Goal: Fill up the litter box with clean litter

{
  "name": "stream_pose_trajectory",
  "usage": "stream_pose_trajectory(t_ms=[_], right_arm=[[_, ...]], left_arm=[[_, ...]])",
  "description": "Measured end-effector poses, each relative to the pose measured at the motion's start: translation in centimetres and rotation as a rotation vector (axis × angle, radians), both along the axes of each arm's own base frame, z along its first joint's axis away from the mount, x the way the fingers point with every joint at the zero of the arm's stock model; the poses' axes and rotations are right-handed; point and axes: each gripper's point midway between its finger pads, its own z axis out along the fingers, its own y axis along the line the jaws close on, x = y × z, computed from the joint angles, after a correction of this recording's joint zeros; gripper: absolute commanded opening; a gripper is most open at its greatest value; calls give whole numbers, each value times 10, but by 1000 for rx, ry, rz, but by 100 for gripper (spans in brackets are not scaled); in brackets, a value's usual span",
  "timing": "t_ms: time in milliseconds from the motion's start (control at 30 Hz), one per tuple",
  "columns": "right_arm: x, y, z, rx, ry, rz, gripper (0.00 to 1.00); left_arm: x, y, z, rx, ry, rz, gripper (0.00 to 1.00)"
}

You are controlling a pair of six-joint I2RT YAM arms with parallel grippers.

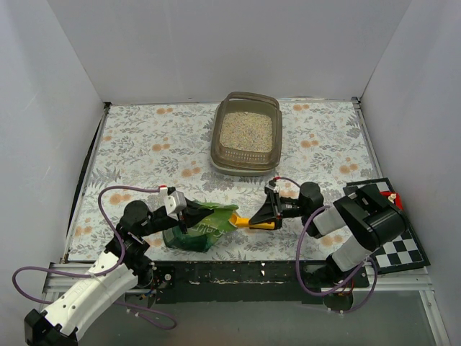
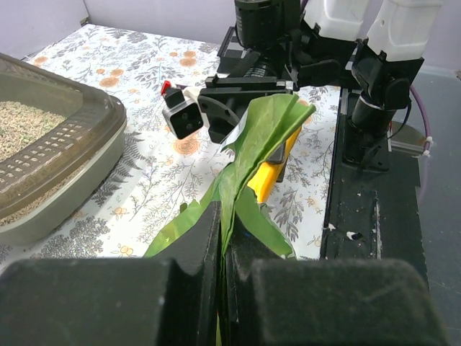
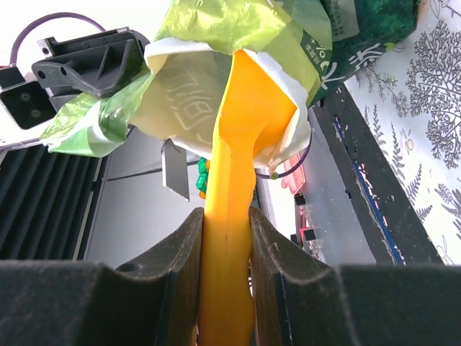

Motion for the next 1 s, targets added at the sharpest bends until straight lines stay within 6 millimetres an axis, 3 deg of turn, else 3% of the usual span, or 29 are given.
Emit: stream_pose_trajectory(t_ms=[667,867,1000], right_arm=[[-9,-33,20,50,-64,-92,1],[-20,-39,33,97,-205,-94,1],[-25,-43,44,140,-392,-107,1]], left_arm=[[3,3,2,-11,-9,30,0],[8,7,4,-17,-15,71,0],[10,10,10,-32,-36,98,0]])
